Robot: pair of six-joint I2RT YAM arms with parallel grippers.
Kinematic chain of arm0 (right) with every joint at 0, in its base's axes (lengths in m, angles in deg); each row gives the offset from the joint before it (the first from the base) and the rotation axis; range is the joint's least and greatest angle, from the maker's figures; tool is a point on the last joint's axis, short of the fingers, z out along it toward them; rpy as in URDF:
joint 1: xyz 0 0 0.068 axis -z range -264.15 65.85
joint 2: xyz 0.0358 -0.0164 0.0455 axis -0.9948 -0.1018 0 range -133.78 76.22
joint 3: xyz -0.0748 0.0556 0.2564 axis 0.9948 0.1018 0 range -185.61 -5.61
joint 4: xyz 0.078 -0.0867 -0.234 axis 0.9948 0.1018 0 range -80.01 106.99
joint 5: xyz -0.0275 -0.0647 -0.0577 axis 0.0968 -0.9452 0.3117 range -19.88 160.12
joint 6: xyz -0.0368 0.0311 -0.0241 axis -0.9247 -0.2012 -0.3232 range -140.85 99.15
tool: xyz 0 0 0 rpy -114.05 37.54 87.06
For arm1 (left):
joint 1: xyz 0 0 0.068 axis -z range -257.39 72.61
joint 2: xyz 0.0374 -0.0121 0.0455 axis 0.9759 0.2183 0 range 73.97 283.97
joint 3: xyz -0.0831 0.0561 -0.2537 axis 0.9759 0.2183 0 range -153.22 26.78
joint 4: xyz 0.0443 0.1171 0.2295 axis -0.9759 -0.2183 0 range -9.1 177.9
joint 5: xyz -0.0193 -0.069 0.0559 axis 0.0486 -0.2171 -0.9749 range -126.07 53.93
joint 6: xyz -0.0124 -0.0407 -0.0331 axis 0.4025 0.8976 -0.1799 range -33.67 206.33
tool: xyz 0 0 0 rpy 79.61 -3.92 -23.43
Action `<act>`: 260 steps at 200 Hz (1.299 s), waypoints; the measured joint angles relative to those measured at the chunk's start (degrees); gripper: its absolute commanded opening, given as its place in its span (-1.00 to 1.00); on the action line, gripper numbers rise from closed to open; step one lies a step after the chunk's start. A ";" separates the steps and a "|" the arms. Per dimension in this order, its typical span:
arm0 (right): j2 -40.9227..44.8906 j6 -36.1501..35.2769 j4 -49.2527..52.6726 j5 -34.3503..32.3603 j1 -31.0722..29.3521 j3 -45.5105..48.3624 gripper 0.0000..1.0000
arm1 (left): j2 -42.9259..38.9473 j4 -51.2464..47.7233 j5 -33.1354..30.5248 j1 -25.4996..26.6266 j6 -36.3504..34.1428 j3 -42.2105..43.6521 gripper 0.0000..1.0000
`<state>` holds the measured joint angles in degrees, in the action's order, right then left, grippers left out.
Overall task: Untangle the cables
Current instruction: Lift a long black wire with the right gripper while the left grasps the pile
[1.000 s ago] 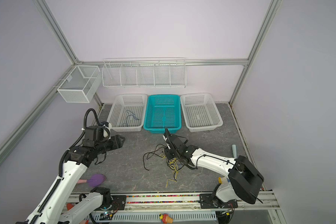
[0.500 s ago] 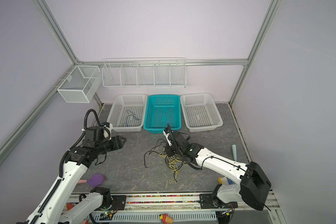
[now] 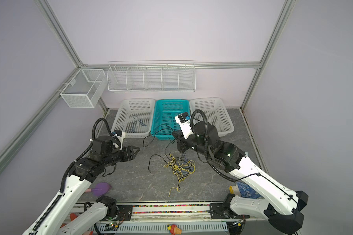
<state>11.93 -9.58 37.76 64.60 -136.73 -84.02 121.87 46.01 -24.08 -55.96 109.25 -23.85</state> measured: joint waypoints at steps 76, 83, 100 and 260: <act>-5.38 -1.11 11.54 -4.33 -0.02 -28.74 -0.87 | 0.63 1.14 0.39 0.02 0.63 0.72 0.25; -6.60 -1.27 12.87 -4.92 -0.02 -32.33 -0.87 | 0.85 1.22 0.52 0.02 0.63 0.72 0.25; -9.90 -1.81 16.35 -6.12 -0.02 -41.44 -0.87 | 1.33 1.33 0.74 0.02 0.63 0.72 0.25; -18.12 -0.52 27.26 -0.37 1.27 -52.11 -0.87 | 7.87 29.29 10.97 20.02 18.62 15.85 0.28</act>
<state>-6.19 -10.11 65.01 64.23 -135.46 -136.13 129.74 75.30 -13.10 -35.94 127.87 -8.00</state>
